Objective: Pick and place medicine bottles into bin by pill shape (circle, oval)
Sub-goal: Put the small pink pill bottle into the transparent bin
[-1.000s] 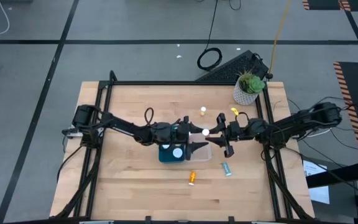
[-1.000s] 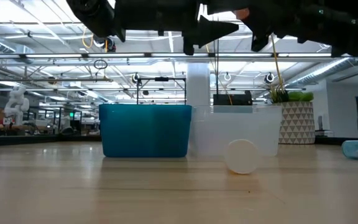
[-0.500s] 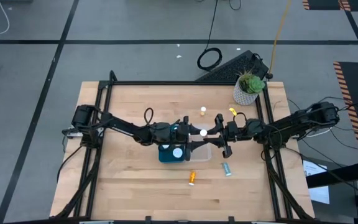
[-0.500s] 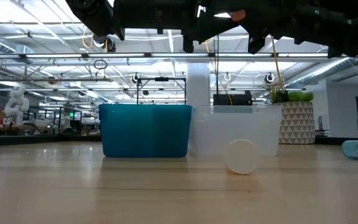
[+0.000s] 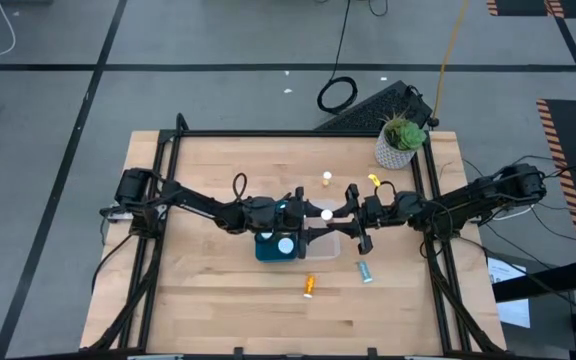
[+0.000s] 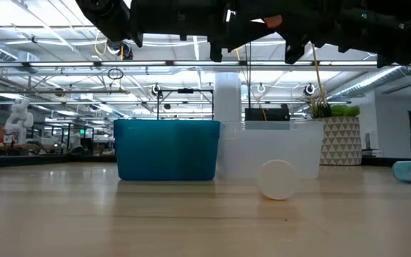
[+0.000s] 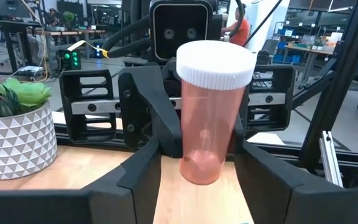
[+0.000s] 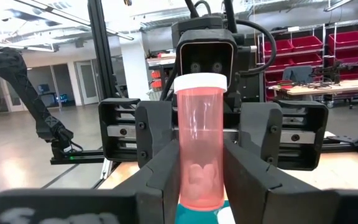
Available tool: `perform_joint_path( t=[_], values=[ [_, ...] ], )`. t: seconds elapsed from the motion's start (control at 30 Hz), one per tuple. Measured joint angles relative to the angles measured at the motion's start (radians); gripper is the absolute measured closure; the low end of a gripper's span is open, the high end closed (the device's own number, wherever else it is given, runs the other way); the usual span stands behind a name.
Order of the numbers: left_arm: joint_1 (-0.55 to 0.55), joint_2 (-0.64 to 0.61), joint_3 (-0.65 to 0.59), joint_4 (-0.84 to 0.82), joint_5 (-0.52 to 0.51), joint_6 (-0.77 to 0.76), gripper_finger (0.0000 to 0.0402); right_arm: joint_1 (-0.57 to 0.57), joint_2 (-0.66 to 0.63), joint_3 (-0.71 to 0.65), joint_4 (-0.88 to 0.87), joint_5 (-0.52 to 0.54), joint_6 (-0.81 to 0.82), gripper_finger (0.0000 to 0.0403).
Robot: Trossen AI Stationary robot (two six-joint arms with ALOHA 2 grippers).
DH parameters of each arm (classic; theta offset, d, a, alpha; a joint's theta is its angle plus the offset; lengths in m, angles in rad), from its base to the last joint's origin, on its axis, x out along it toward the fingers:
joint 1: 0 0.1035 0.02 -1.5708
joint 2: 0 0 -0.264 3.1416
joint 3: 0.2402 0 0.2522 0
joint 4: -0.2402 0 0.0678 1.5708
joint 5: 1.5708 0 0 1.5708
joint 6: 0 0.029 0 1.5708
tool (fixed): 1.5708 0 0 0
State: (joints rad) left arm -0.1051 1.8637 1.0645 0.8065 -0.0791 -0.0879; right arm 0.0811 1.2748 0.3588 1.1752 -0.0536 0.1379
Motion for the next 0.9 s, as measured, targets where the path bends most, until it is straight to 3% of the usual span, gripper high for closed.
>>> perform_joint_path(
  t=[0.3, 0.9],
  values=[
    [0.0, 0.004, 0.001, -0.029, 0.014, 0.008, 0.0163, -0.001, -0.005, 0.006, 0.011, 0.003, 0.01, 0.03],
    [0.015, 0.0, 0.001, -0.027, -0.015, -0.031, 0.0158, -0.001, -0.005, 0.003, -0.011, 0.002, 0.005, 0.03]
  ],
)
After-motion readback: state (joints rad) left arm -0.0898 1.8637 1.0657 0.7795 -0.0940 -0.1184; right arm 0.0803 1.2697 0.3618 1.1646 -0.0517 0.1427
